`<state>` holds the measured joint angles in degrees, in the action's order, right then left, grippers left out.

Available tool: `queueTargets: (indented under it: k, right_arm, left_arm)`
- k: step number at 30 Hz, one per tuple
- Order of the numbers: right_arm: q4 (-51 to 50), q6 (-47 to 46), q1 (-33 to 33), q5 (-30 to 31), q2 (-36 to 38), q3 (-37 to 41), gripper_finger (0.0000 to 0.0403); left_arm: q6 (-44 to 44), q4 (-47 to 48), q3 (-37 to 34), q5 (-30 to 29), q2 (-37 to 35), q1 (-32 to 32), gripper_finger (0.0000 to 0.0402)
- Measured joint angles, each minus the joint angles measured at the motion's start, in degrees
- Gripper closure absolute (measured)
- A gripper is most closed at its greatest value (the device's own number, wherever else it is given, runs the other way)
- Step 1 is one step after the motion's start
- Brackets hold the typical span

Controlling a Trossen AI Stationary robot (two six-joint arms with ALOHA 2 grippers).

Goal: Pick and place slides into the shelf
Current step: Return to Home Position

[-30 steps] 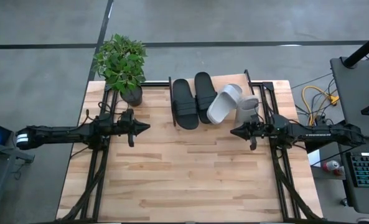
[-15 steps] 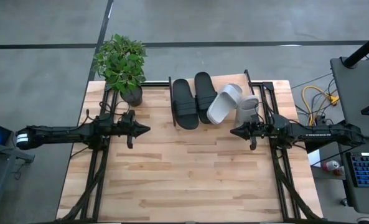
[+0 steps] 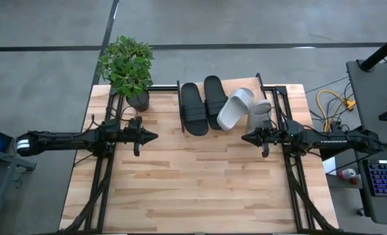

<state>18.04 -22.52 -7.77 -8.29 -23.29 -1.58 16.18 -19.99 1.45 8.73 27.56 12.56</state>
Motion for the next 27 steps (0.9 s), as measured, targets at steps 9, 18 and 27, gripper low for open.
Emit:
queueTargets:
  k: [9,18,27]
  right_arm:
    - [-0.2,0.0,0.0,0.0,0.0,0.0,0.0394]
    - [-0.2,0.0,0.0,0.0,0.0,0.0,0.0394]
    - [-0.2,0.0,0.0,0.0,0.0,0.0,0.0394]
  left_arm:
    - [0.0,0.0,0.0,0.0,2.4,0.0,0.0402]
    - [-0.1,0.0,0.0,0.0,6.1,0.0,0.0402]
    - [-0.1,-0.1,0.0,0.1,11.1,0.0,0.0402]
